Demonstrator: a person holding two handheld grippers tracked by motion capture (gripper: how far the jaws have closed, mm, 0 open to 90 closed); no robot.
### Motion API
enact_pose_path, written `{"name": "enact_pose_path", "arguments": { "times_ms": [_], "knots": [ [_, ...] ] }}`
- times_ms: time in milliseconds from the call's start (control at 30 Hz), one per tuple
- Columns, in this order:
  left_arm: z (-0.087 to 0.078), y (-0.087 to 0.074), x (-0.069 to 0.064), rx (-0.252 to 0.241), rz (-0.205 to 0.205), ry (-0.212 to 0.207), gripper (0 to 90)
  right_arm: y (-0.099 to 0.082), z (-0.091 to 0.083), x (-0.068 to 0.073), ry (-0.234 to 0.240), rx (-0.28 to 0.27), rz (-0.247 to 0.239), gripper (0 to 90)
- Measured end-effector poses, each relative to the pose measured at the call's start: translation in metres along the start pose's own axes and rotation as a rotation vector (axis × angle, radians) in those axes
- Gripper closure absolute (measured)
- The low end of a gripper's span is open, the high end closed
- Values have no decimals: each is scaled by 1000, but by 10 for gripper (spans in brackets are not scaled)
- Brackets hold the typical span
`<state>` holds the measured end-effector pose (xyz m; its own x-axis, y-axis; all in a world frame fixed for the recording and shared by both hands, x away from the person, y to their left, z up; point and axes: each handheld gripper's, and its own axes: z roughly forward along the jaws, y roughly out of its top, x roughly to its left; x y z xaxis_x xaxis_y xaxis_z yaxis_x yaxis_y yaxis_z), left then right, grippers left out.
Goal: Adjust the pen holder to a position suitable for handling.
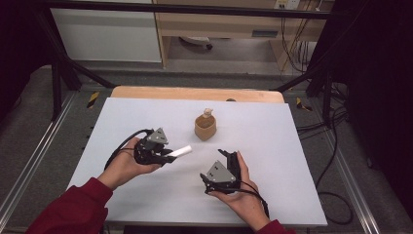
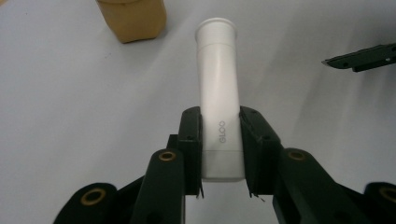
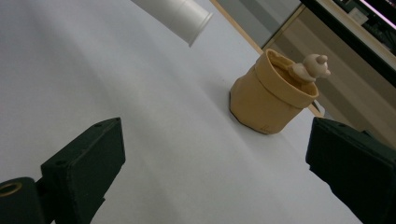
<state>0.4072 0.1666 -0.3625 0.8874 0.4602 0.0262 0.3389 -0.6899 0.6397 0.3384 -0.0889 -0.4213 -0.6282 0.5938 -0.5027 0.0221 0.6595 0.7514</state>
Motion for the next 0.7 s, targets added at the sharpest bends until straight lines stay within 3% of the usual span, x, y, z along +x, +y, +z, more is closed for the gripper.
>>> {"name": "enact_pose_path", "arguments": {
  "times_ms": [700],
  "knots": [
    [0, -7, -1, -4, -31, -16, 713, 14, 2, 30, -8, 6, -184, 57]
  ]
}}
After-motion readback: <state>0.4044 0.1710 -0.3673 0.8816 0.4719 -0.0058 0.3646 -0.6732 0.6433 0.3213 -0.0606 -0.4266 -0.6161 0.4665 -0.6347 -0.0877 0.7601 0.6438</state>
